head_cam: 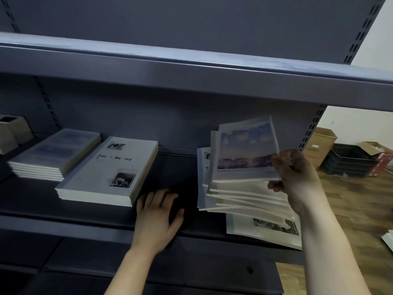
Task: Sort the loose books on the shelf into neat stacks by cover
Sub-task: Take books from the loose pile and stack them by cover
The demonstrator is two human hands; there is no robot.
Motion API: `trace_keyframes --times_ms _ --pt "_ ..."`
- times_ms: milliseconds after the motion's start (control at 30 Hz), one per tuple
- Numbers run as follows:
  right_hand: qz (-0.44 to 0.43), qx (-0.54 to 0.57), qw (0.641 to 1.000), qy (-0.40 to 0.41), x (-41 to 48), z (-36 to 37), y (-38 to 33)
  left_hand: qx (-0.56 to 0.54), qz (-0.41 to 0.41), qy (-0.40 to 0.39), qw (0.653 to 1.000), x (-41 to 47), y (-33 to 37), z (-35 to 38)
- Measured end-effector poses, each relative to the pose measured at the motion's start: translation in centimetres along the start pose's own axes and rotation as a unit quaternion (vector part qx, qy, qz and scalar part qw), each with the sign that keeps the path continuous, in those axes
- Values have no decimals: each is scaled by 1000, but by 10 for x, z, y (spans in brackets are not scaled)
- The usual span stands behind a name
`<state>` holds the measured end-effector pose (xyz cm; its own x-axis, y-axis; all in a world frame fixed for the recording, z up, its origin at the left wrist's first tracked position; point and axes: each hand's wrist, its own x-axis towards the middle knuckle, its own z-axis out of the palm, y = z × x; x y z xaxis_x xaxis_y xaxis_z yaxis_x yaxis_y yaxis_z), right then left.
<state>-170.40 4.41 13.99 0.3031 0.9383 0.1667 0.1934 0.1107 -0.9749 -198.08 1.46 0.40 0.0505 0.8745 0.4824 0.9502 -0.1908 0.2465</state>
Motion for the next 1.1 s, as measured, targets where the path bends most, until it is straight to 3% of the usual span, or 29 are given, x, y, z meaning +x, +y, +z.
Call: trace_keyframes --times_ms 333,567,867,1100 --pt "-4 29 998 -49 -28 104 -8 -7 -13 26 1000 -2 -72 -40" --pt "-12 -18 999 -44 -48 197 -10 -15 -21 47 999 -11 -160 -72" --pt "58 48 993 -94 -80 308 -10 -14 -30 83 996 -17 -258 -95" --pt "90 64 983 -146 -104 373 -13 5 -44 46 998 -27 -318 -101"
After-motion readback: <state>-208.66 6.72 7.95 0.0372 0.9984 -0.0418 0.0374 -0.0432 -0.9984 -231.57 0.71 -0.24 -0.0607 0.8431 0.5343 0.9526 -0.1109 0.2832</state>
